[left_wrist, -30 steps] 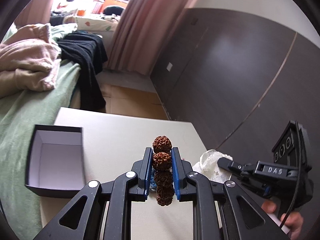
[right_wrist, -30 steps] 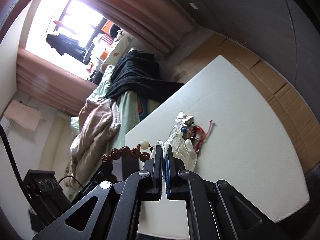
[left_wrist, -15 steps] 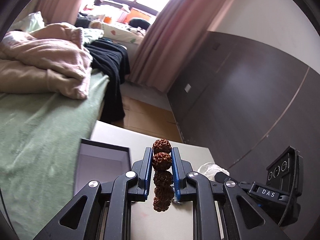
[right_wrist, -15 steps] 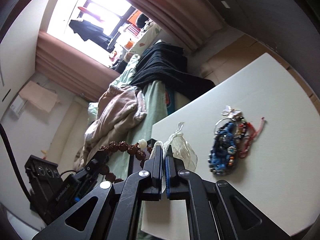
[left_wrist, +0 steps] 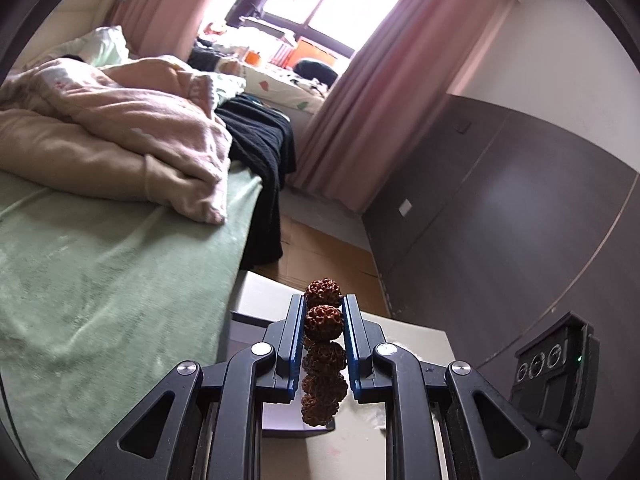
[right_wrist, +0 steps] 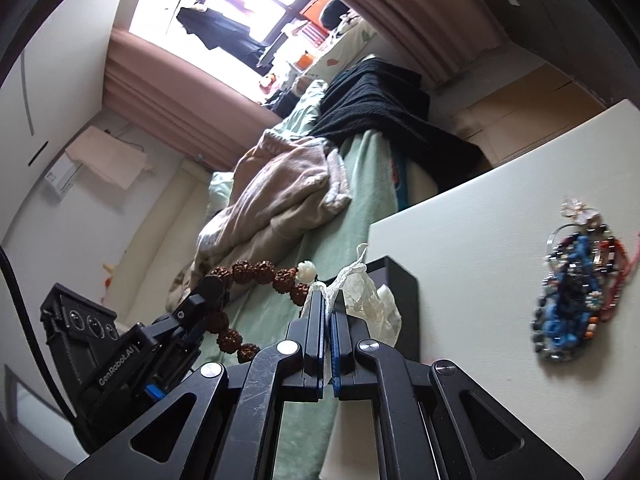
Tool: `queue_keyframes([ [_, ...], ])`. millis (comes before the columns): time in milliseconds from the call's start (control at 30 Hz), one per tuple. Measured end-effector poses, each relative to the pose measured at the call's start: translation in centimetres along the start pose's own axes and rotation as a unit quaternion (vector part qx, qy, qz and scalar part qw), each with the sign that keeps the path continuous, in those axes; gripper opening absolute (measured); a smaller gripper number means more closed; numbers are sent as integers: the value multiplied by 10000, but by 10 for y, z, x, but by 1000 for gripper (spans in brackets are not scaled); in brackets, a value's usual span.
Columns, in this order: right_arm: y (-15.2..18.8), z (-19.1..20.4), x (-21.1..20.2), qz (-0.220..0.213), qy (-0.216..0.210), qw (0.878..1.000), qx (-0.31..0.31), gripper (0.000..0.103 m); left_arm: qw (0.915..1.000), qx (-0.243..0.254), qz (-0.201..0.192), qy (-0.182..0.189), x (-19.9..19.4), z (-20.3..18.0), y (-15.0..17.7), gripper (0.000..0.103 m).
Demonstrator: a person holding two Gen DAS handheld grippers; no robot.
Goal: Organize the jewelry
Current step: 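Carry the brown bracelet into the black box with the left tool while the right tool drops the tissue there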
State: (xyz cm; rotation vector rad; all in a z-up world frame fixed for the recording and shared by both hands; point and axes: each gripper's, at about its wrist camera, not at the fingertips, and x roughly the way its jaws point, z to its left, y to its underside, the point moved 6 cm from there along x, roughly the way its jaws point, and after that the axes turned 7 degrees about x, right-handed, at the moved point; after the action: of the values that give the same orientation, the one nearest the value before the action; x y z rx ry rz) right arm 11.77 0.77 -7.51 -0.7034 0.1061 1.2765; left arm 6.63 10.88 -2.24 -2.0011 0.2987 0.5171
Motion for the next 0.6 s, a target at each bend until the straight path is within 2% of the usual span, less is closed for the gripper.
queue_keyframes([
  [33,2,2,6,53,-12,10000,-32,5,10000,-19,-6,-16,0,2,0,19],
  [67,5,3,13,173,42,9998,-66,15,10000,-33,3,-24,0,3,0,19],
  [100,8,2,19,326,131,9994,-66,38,10000,-37,43,-26,3,3,1,19],
  [167,10,-5,23,326,255,9991,1,54,9999,-39,113,-19,6,2,2,19],
  [367,-5,-26,-3,5,487,9985,252,55,9994,41,315,161,15,-8,8,19],
  [433,-10,-32,-14,-105,548,9979,339,55,9987,63,497,114,20,-10,11,19],
  [533,-11,-36,-27,-157,605,9972,422,55,9962,24,754,-430,29,2,17,32],
  [600,-12,-38,-37,-209,693,9965,425,55,9962,-87,734,-454,28,7,19,45],
])
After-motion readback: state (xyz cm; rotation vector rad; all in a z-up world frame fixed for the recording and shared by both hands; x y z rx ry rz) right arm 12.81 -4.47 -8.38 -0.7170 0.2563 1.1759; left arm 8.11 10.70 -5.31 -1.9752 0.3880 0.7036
